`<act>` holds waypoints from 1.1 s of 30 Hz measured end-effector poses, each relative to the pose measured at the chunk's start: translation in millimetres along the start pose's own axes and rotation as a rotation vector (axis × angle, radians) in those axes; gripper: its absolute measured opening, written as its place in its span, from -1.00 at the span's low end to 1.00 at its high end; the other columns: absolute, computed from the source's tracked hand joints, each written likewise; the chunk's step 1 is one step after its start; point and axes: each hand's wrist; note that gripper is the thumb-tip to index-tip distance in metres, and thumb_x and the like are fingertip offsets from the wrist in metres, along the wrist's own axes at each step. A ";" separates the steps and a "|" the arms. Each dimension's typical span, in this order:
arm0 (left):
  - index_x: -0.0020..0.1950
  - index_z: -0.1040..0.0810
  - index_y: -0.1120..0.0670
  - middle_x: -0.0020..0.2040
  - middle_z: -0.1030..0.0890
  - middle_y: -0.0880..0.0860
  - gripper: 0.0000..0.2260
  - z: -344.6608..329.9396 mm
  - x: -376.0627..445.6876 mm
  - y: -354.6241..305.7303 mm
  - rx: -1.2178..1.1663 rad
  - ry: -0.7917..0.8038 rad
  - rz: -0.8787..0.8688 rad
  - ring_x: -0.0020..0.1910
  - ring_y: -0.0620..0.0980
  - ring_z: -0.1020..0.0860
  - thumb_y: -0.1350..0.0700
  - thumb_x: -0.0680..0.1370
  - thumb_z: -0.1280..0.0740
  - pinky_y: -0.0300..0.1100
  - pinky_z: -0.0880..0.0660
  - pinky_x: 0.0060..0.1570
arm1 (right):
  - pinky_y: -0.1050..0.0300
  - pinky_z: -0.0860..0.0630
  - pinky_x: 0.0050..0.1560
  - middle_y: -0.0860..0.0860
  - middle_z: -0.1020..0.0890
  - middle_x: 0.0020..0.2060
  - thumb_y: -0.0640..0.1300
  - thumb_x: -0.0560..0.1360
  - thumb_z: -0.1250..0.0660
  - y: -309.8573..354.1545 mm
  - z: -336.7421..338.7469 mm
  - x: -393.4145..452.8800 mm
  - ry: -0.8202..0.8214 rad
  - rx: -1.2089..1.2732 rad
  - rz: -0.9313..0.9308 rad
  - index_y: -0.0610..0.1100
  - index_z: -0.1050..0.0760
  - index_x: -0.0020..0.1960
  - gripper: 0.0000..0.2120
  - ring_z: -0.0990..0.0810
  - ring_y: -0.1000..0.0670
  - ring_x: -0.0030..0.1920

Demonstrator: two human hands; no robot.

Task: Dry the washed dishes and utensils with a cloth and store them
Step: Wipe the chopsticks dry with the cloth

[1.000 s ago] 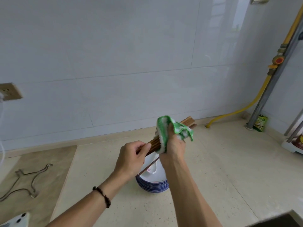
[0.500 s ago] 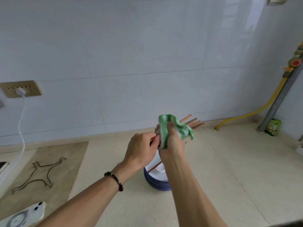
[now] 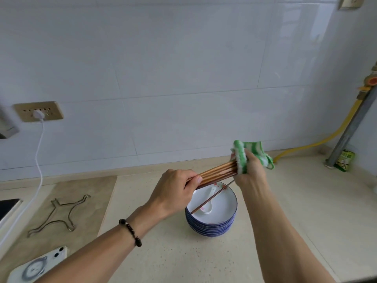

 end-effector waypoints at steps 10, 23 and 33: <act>-0.42 -0.33 0.02 -0.54 -0.29 -0.08 -0.59 -6.4 -1.8 -6.1 -0.027 -0.056 0.114 -0.51 -0.09 -0.26 0.09 0.64 -0.30 -0.14 -0.15 -0.42 | 0.03 -0.66 -0.27 -0.19 -0.67 -0.15 -0.18 0.63 -0.32 -54.9 -8.1 -45.3 0.061 -0.038 0.028 -0.28 -0.49 0.15 -0.82 -0.67 -0.08 -0.35; -0.42 -0.27 0.06 -0.53 -0.26 -0.03 -0.57 17.5 -4.2 -12.3 -0.023 -0.103 0.139 -0.49 -0.03 -0.23 0.11 0.64 -0.28 -0.11 -0.14 -0.40 | 0.14 -0.57 -0.43 -0.15 -0.64 -0.27 -0.25 0.59 -0.35 -63.7 -32.2 -67.0 0.104 -0.104 0.027 -0.24 -0.51 0.05 -0.92 -0.63 -0.06 -0.41; -0.38 -0.37 0.08 -0.53 -0.31 -0.03 -0.62 20.3 -7.3 -17.1 0.020 -0.126 0.129 -0.47 0.00 -0.29 0.08 0.64 -0.28 -0.09 -0.17 -0.40 | 0.06 -0.61 -0.37 -0.16 -0.66 -0.25 -0.19 0.65 -0.28 -60.3 -27.1 -75.3 0.124 -0.185 0.078 -0.23 -0.47 0.10 -0.90 -0.65 -0.09 -0.35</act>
Point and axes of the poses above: each hand's wrist, its own x-axis towards the middle knuckle, its own z-axis out of the back of the hand, y = z × x
